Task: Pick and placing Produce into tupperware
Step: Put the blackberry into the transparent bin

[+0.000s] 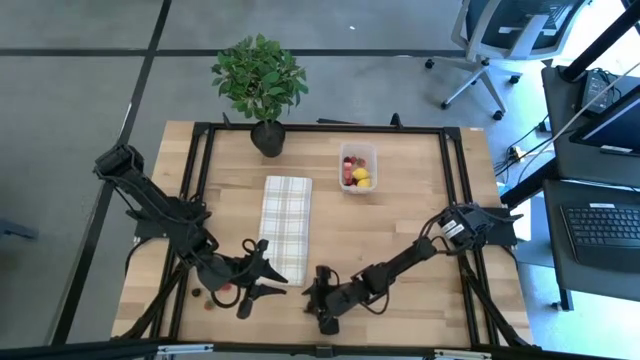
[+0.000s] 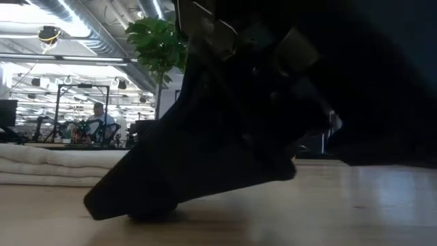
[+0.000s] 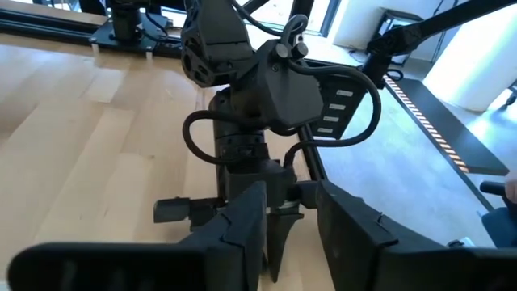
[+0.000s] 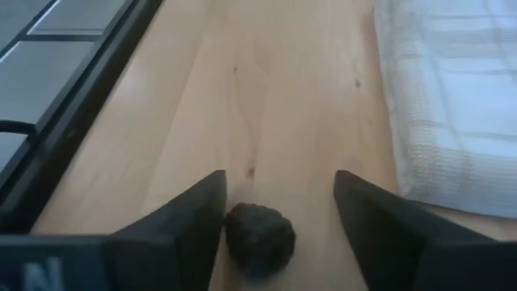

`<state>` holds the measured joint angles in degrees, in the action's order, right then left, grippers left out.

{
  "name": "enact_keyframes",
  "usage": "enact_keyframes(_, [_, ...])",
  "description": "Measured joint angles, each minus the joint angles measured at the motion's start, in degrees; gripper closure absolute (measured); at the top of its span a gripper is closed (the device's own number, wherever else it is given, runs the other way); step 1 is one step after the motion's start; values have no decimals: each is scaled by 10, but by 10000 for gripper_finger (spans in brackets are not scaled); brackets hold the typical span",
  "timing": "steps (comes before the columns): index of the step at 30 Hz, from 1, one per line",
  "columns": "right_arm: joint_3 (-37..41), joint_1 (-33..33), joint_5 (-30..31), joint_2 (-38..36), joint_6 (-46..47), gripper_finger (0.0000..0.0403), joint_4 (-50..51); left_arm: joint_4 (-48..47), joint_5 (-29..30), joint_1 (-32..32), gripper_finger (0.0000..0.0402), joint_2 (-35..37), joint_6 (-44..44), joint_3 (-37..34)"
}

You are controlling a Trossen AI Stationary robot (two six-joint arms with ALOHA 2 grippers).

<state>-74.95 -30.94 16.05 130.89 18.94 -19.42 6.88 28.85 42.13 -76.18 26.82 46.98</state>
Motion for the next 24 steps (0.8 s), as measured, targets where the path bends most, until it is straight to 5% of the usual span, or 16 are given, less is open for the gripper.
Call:
enact_keyframes(16, [0, 6, 4, 0, 29, 303, 51, -13, 0, 0, 328, 0, 0, 0])
enact_keyframes(24, [2, 6, 5, -5, 48, 314, 45, -13, 0, 0, 341, 0, 0, 0])
